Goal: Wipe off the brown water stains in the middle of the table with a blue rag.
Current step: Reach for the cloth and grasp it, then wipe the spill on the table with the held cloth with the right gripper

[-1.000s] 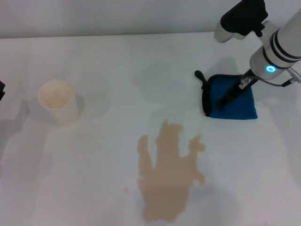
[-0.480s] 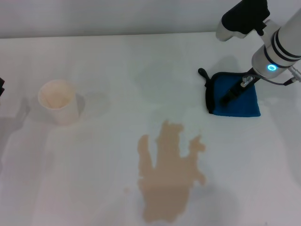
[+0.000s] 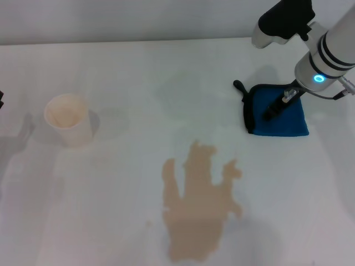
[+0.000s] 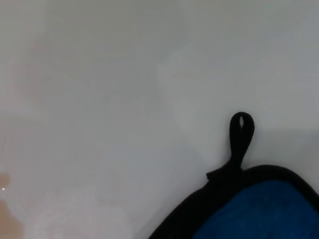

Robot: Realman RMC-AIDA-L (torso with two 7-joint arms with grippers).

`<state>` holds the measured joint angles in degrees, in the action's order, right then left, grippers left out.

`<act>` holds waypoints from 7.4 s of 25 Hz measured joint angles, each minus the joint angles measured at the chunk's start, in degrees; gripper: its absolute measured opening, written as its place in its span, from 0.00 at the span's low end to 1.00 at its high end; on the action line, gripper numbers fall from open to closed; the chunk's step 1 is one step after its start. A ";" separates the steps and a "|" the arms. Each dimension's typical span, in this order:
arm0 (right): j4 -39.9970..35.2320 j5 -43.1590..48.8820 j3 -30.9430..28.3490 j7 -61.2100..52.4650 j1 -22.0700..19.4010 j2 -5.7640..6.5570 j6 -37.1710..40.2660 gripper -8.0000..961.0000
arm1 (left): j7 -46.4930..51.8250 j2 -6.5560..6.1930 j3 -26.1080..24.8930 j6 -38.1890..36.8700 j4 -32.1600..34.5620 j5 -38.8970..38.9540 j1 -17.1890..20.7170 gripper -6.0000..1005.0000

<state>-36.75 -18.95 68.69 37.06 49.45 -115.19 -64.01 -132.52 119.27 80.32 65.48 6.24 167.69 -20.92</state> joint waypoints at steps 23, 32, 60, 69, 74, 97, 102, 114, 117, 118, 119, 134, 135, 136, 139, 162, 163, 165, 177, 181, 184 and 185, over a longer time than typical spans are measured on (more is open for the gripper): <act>-3.33 -0.07 0.78 0.19 -0.61 -0.18 -2.81 0.10 | -0.02 -0.09 -0.08 0.00 0.09 0.00 -0.09 0.87; -3.03 -0.13 1.12 0.22 -0.78 -0.12 -2.60 0.36 | -0.28 -0.09 -0.08 0.00 0.08 0.02 -0.24 0.87; -2.27 0.65 0.74 -0.08 -0.65 -0.05 -1.52 0.88 | -1.52 -0.09 -0.98 -2.05 0.15 0.09 -1.77 0.87; 0.89 0.53 -2.43 0.18 -0.37 0.31 0.06 0.91 | -1.52 -0.14 -0.96 -2.91 0.27 0.09 -2.62 0.87; 1.09 0.52 -2.44 0.20 -0.35 0.31 0.24 0.91 | -1.52 -0.17 -0.96 -3.44 0.27 0.09 -2.88 0.87; 3.18 -0.75 -5.49 -0.14 -0.03 0.34 -1.92 0.75 | -2.82 -0.27 -0.96 -3.69 0.80 0.09 -2.72 0.87; 3.18 -0.58 -5.20 -0.25 -0.03 0.25 -1.95 0.75 | -2.83 -0.27 -0.96 -3.40 0.79 0.09 -2.49 0.87; 2.15 -0.41 -5.27 -0.19 -0.03 0.23 -4.24 0.73 | -2.83 -0.27 -0.96 -3.23 0.79 0.09 -2.45 0.87; 2.00 -0.39 -5.23 0.00 -0.03 0.34 -4.84 0.73 | -2.83 -0.27 -0.96 -3.23 0.82 0.09 -2.46 0.87; 1.84 -0.38 -5.23 0.05 -0.03 0.35 -5.07 0.73 | -2.83 -0.27 -0.96 -3.23 0.82 0.09 -2.46 0.87; 1.61 -0.36 -5.23 0.09 -0.04 0.35 -5.36 0.73 | -2.83 -0.27 -0.96 -3.23 0.86 0.09 -2.46 0.87; 0.56 -0.05 -4.80 0.19 -0.30 0.41 -5.88 0.62 | -2.83 -0.27 -0.96 -3.38 0.88 0.09 -2.56 0.87; 0.54 -0.03 -4.80 0.20 -0.28 0.42 -5.94 0.62 | -2.83 -0.27 -0.96 -3.42 0.88 0.09 -2.61 0.87; 0.41 -0.01 -4.79 0.22 -0.25 0.41 -6.09 0.62 | -2.83 -0.27 -0.96 -3.44 0.88 0.09 -2.64 0.87; -0.52 0.07 -4.81 0.27 -0.32 0.41 -6.53 0.55 | -2.83 -0.26 -0.96 -3.48 0.88 0.09 -2.66 0.87; -1.29 1.34 -4.70 0.30 -0.06 0.06 -6.94 0.03 | -2.83 -0.26 -2.37 -3.70 0.88 0.00 -3.01 0.87; -1.33 1.34 -4.62 0.30 -0.06 0.04 -6.95 0.04 | -2.83 -0.26 -2.37 -3.70 0.88 0.00 -3.01 0.87; -1.42 1.34 -3.94 0.30 -0.06 0.00 -6.97 0.06 | -2.83 -0.26 -2.37 -3.70 0.88 0.00 -3.00 0.87; -1.97 0.93 -1.22 -0.34 0.03 -0.18 -6.95 0.26 | -2.89 -0.26 -2.37 -3.69 0.88 0.00 -2.98 0.87; -2.43 1.13 -1.19 -0.36 0.01 -0.25 -6.91 0.39 | -2.91 -0.26 -2.37 -3.69 0.88 0.00 -2.98 0.87; -2.24 1.16 -1.17 -0.35 -0.03 -0.26 -6.61 0.40 | -2.91 -0.26 -2.37 -3.69 0.88 0.00 -2.98 0.87; -2.08 1.17 -1.14 -0.31 -0.06 -0.26 -6.56 0.41 | -2.92 -0.26 -2.36 -3.69 0.88 0.00 -2.98 0.87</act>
<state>-38.84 -17.78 67.55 36.75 49.39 -115.45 -70.56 -135.44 119.00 77.96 61.79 7.12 167.69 -23.90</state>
